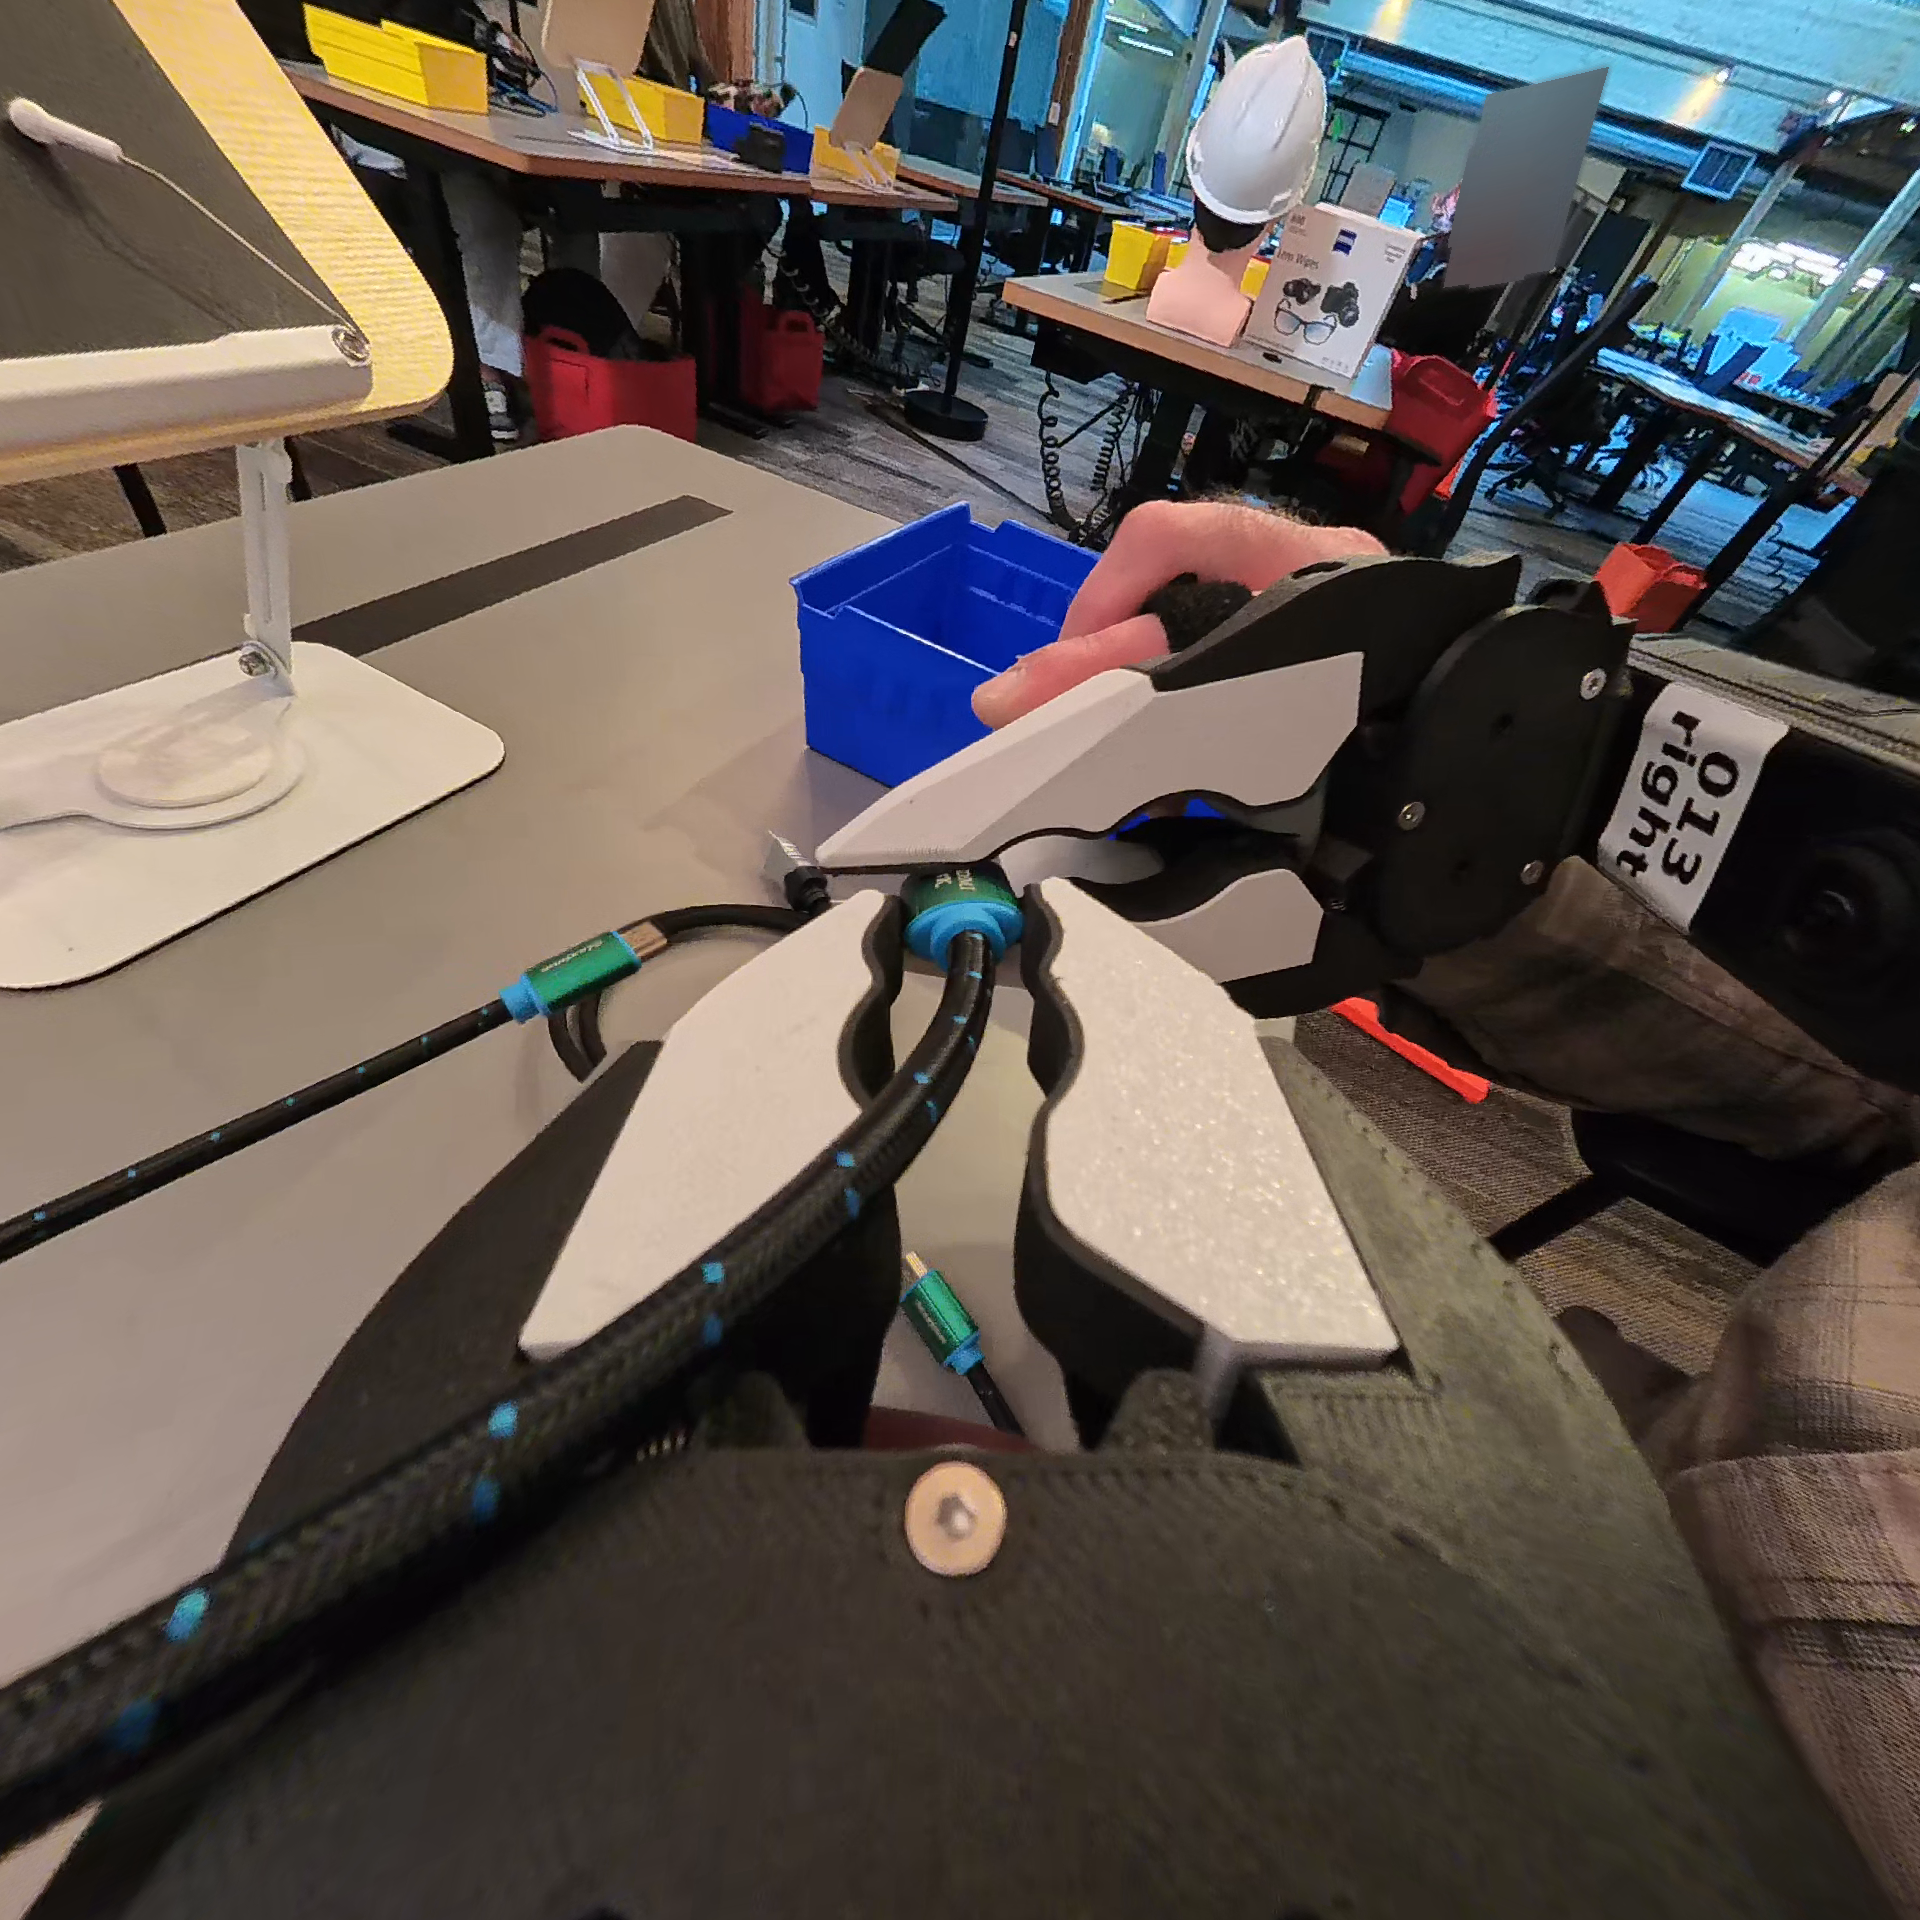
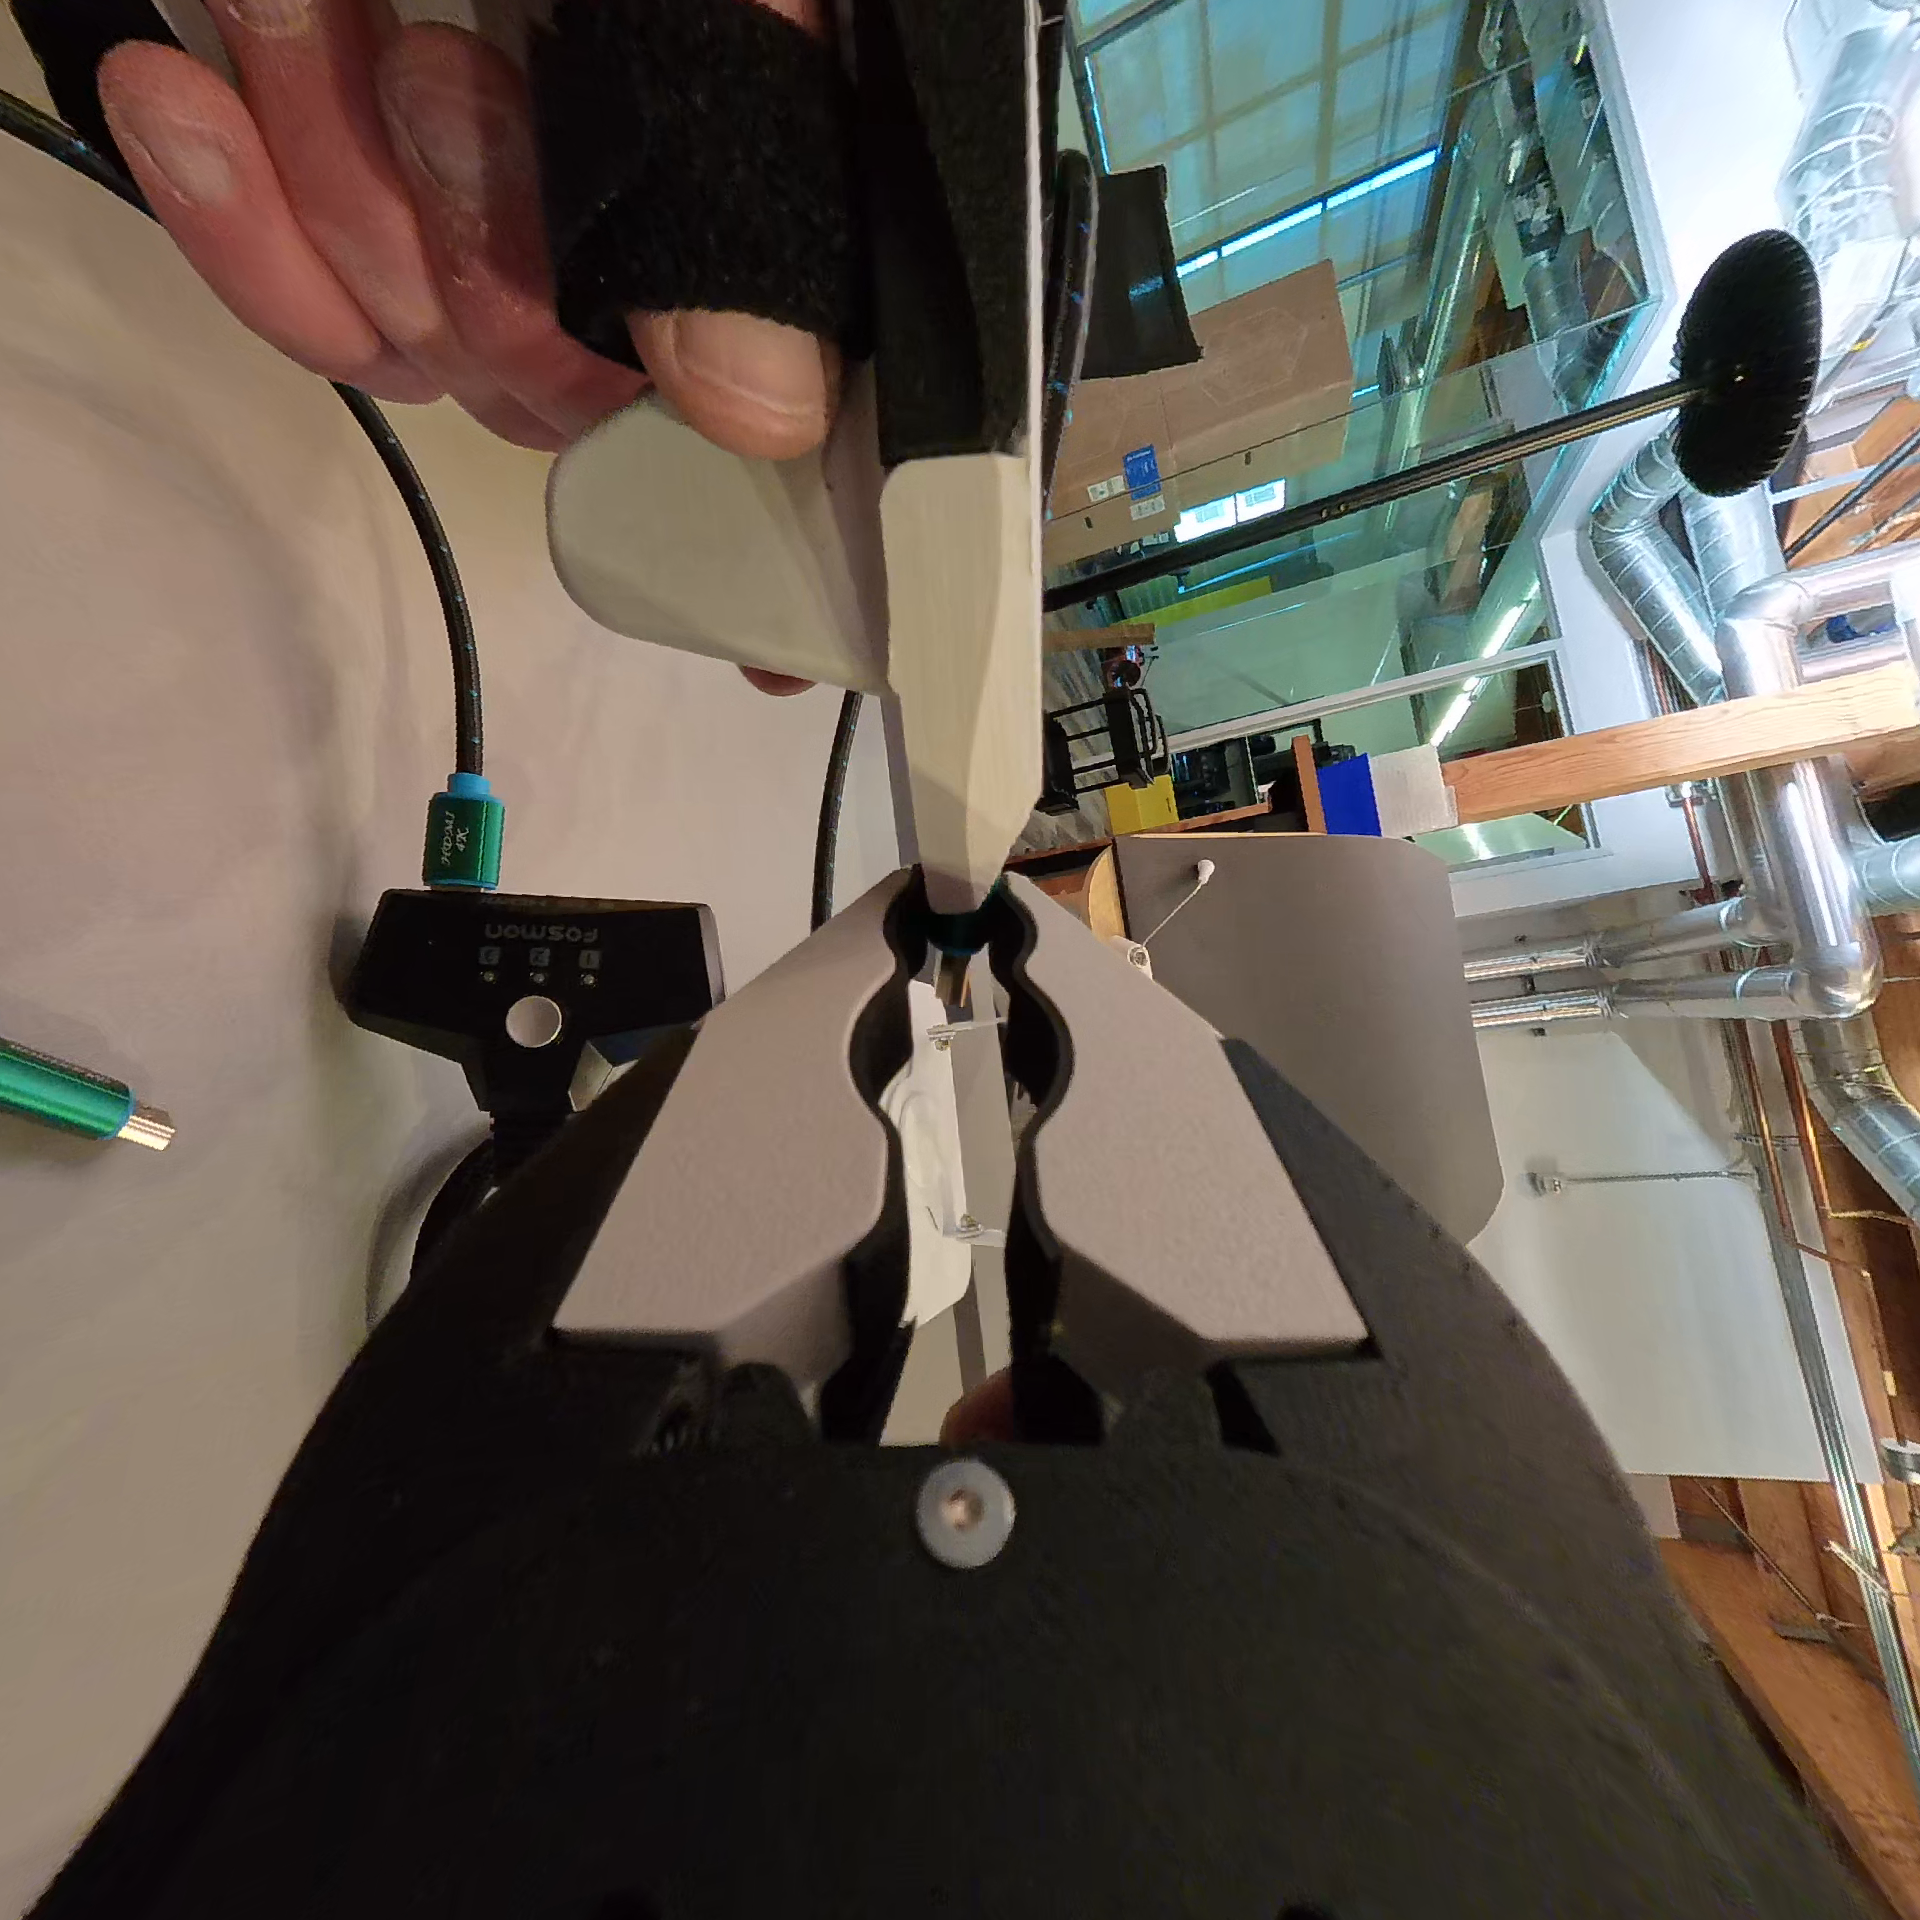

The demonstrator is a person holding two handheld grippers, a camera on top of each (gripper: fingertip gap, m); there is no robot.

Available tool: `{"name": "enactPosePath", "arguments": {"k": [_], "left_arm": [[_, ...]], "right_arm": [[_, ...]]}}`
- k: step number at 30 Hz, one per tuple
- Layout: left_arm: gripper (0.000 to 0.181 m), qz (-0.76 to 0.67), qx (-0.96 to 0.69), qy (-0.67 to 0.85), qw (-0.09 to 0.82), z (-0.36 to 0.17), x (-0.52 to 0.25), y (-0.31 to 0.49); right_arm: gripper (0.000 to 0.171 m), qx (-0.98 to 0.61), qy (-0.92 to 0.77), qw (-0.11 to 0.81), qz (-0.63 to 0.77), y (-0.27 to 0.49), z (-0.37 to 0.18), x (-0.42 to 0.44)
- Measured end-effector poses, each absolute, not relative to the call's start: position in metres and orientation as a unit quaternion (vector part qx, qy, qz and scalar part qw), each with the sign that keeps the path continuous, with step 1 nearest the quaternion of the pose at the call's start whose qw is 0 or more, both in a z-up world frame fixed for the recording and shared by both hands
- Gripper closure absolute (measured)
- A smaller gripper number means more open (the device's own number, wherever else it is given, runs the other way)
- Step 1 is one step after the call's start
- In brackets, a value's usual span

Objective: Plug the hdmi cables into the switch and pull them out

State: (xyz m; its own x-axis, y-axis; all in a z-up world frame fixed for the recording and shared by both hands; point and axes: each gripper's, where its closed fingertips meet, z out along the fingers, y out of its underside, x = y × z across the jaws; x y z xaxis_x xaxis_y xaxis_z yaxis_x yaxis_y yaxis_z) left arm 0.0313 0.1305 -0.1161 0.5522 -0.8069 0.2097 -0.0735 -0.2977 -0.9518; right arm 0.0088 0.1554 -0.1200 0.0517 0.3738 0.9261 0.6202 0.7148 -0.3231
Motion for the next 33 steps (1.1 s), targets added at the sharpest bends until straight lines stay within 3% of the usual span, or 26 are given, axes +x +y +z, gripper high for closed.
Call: {"name": "enactPosePath", "arguments": {"k": [8, 33], "left_arm": [[0.154, -0.349, -0.724, 0.294, 0.517, -0.114, 0.029, 0.134], [0.160, -0.420, -0.721, 0.244, 0.495, -0.106, 0.028, 0.135]], "right_arm": [[0.162, -0.365, -0.677, 0.631, -0.104, 0.156, -0.120, 0.009], [0.161, -0.349, -0.650, 0.662, -0.135, 0.156, -0.115, 0.007]]}}
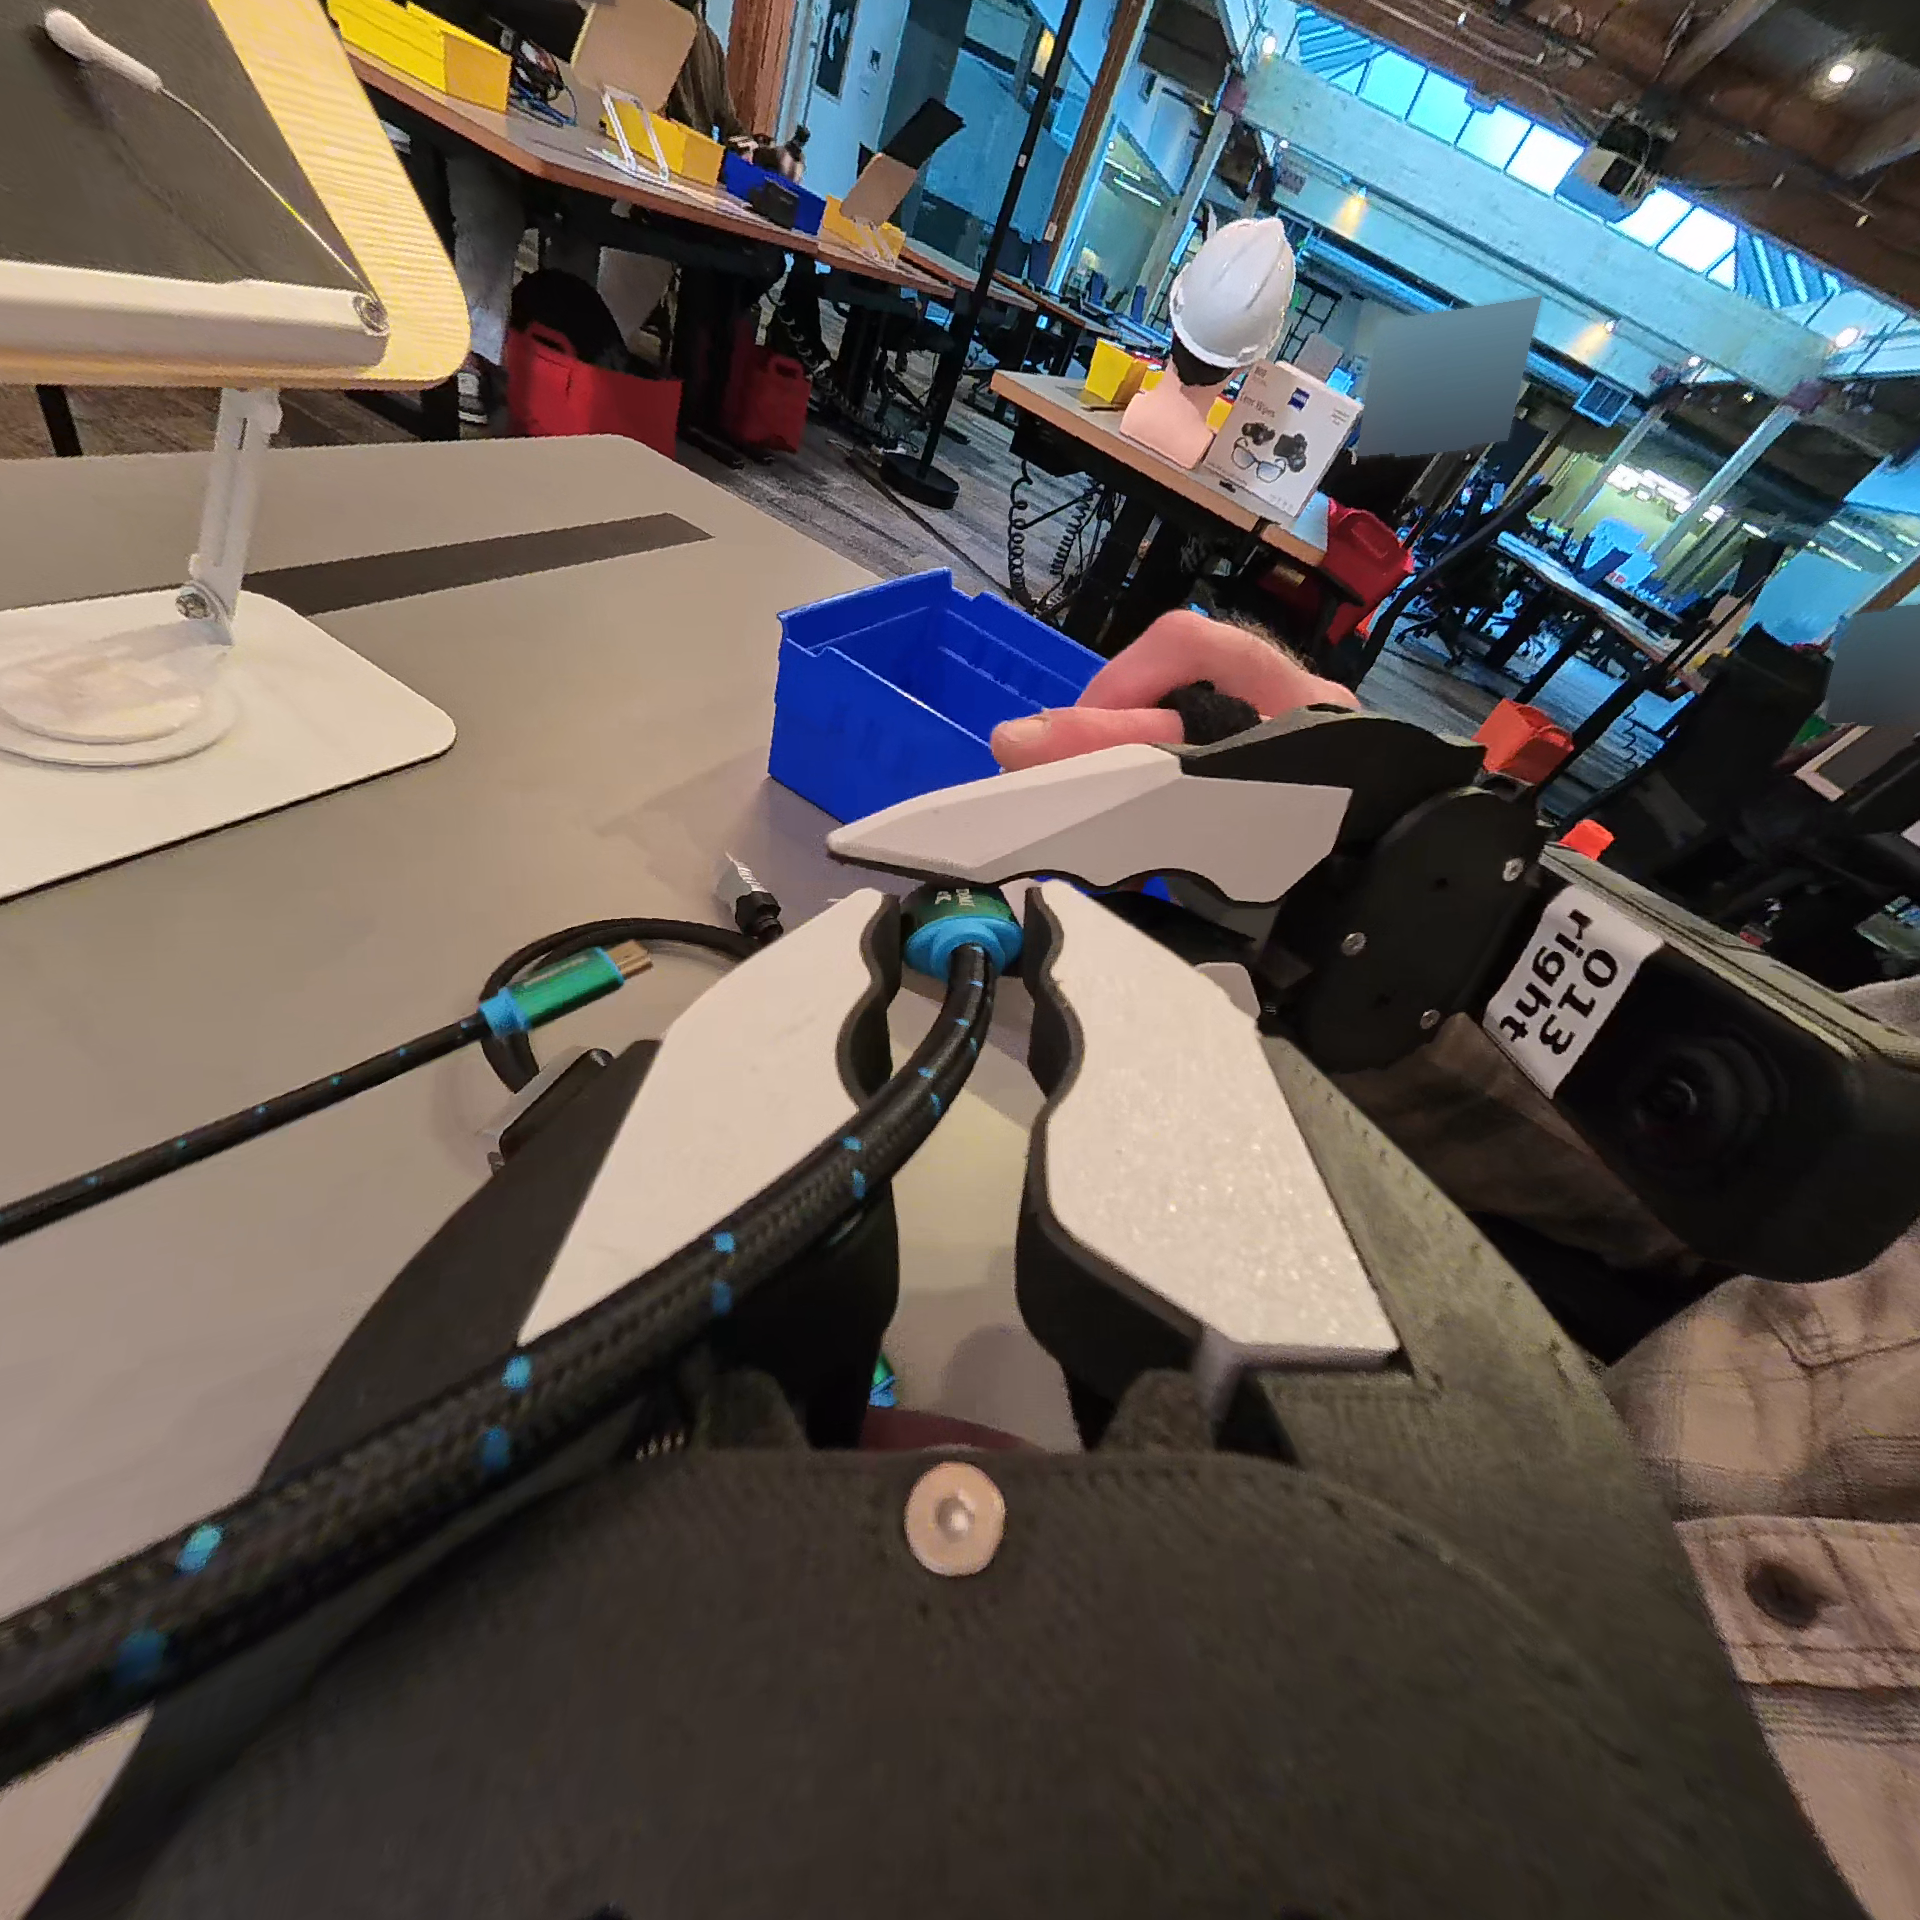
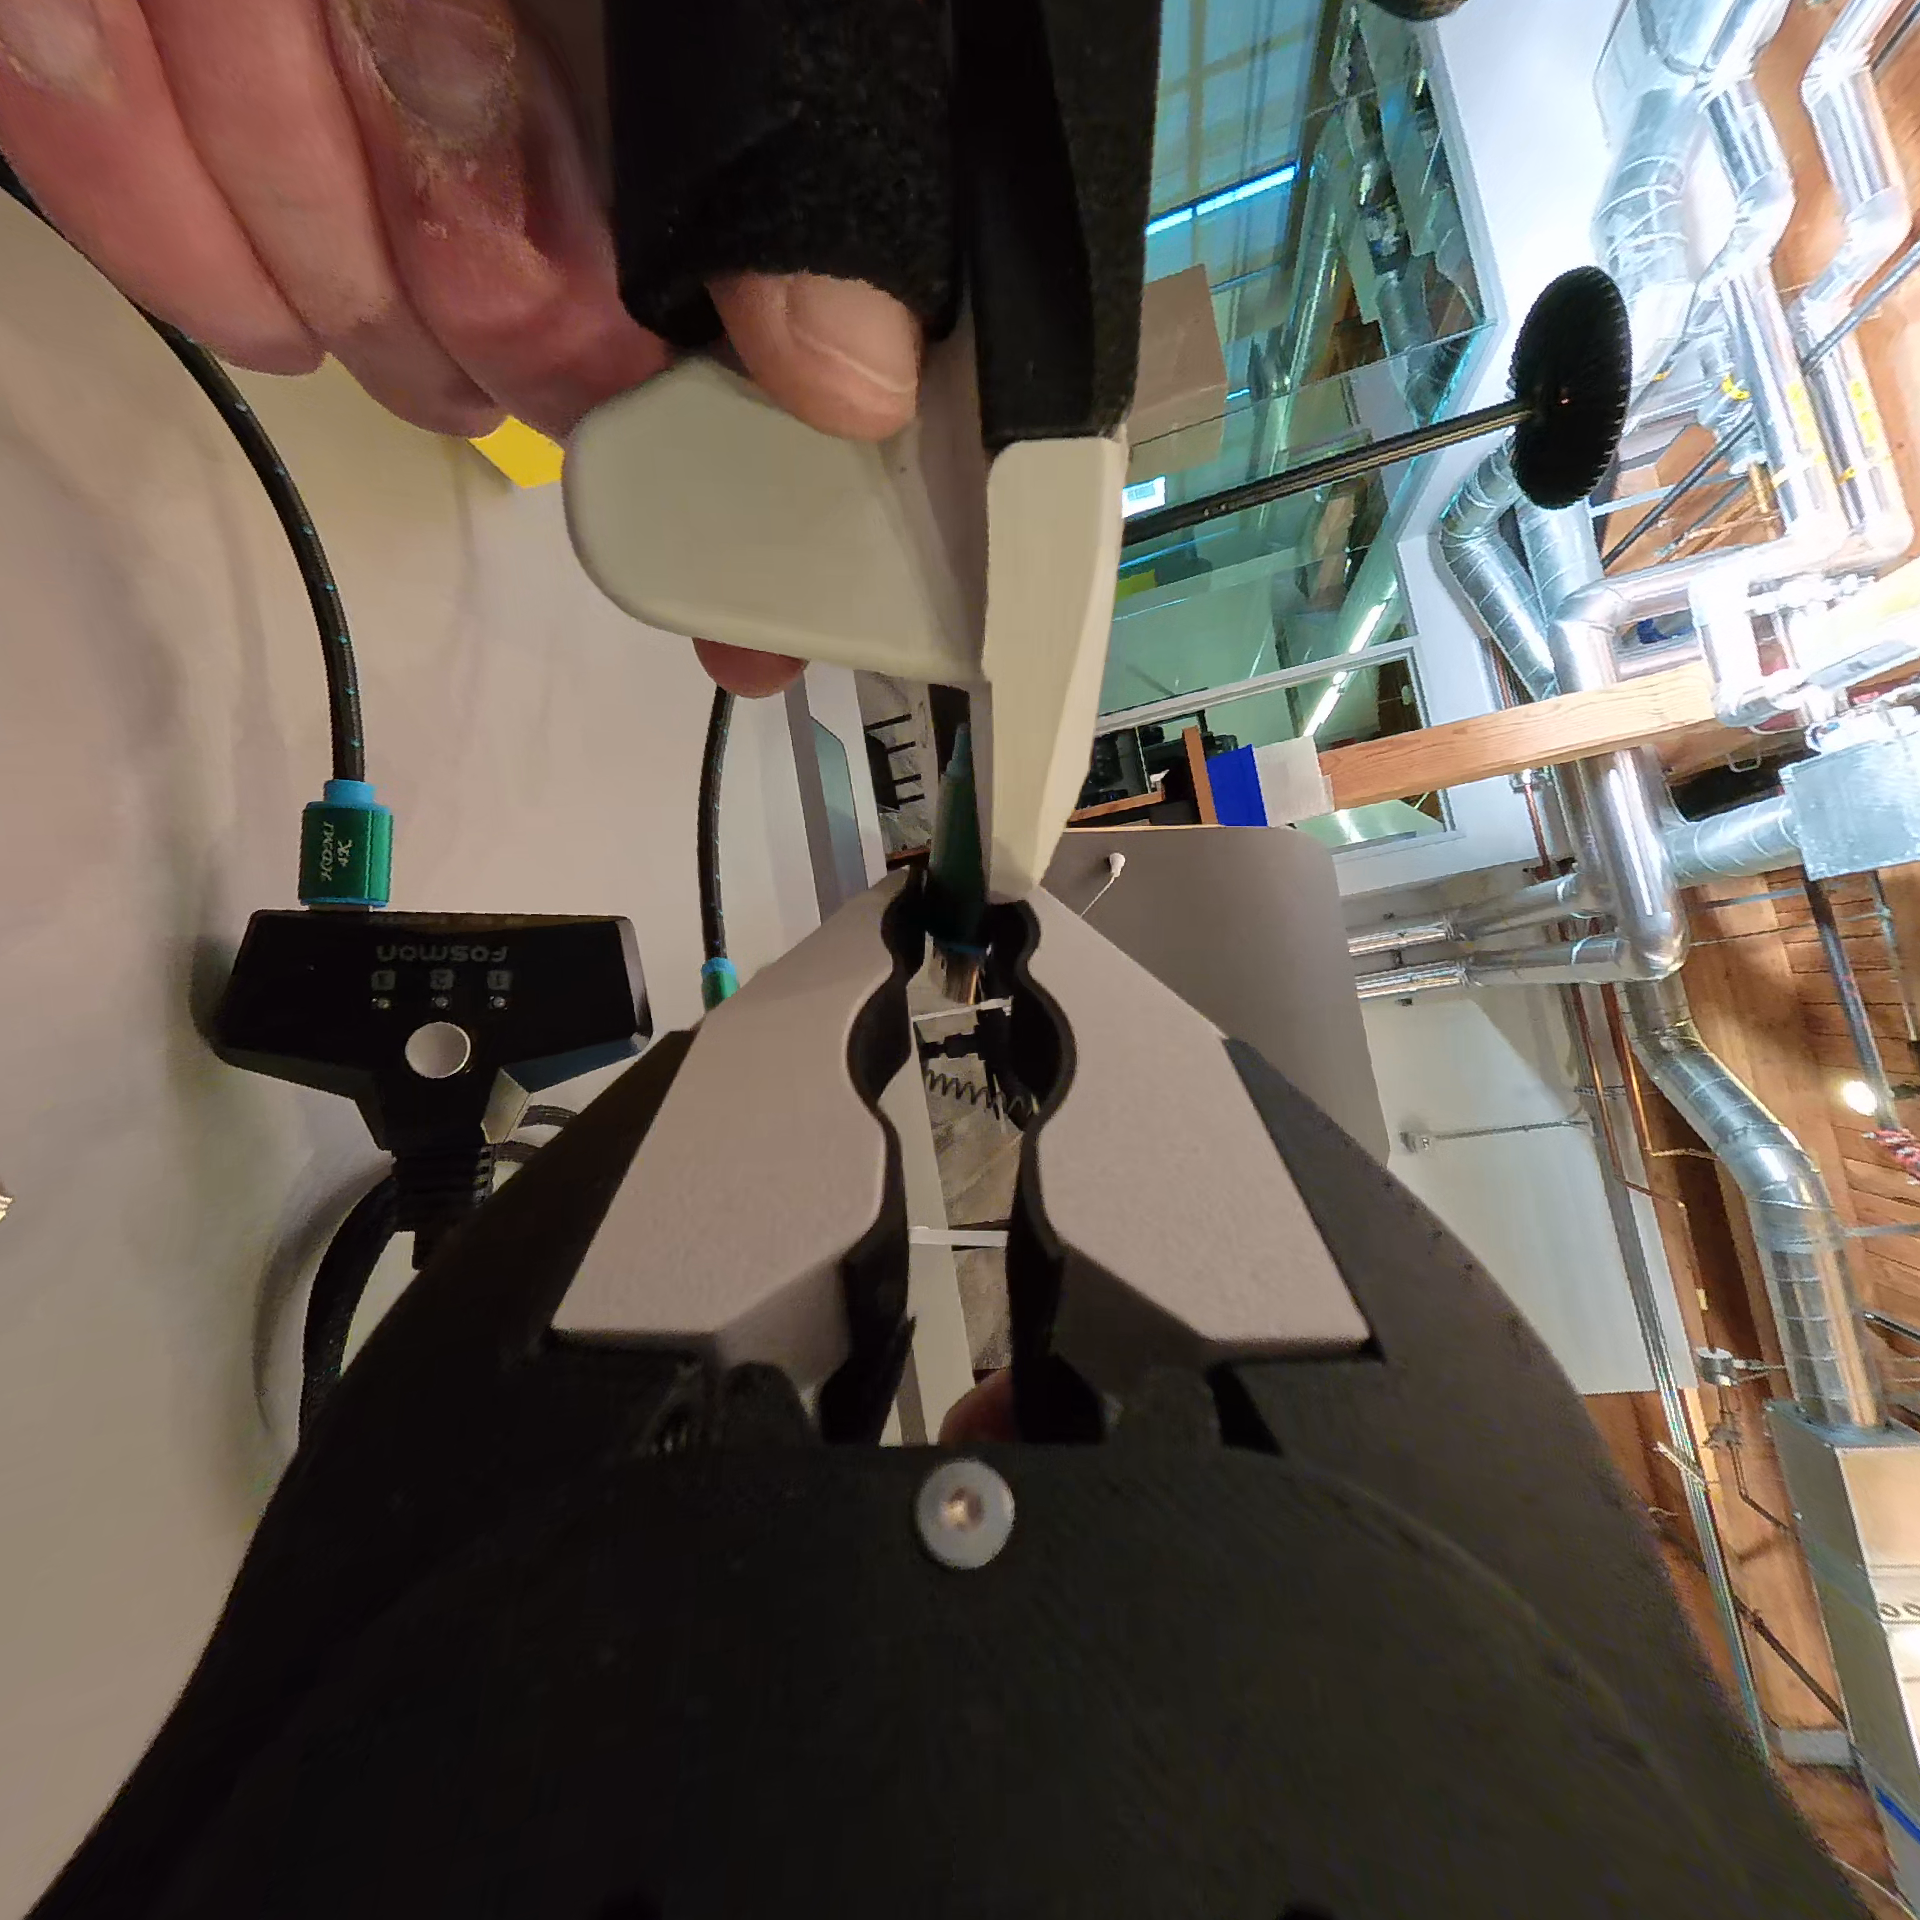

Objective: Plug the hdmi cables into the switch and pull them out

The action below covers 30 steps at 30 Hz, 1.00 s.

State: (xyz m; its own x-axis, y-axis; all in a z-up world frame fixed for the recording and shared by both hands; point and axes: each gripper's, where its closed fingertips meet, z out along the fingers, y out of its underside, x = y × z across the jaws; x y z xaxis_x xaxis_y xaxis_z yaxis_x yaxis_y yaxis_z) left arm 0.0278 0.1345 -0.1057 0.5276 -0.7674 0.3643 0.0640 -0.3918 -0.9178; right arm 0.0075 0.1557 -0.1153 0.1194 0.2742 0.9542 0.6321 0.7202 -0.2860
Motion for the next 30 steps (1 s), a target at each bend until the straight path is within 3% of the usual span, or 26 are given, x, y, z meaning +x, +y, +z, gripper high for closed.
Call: {"name": "enactPosePath", "arguments": {"k": [8, 16, 30], "left_arm": [[0.161, -0.405, -0.724, 0.255, 0.496, -0.112, 0.026, 0.136], [0.161, -0.354, -0.728, 0.279, 0.516, -0.122, 0.019, 0.144], [0.161, -0.231, -0.692, 0.380, 0.569, -0.132, 0.015, 0.144]], "right_arm": [[0.161, -0.346, -0.649, 0.664, -0.132, 0.156, -0.121, 0.005], [0.147, -0.374, -0.654, 0.652, -0.087, 0.159, -0.127, 0.010], [0.144, -0.452, -0.651, 0.597, 0.126, 0.149, -0.136, 0.022]]}}
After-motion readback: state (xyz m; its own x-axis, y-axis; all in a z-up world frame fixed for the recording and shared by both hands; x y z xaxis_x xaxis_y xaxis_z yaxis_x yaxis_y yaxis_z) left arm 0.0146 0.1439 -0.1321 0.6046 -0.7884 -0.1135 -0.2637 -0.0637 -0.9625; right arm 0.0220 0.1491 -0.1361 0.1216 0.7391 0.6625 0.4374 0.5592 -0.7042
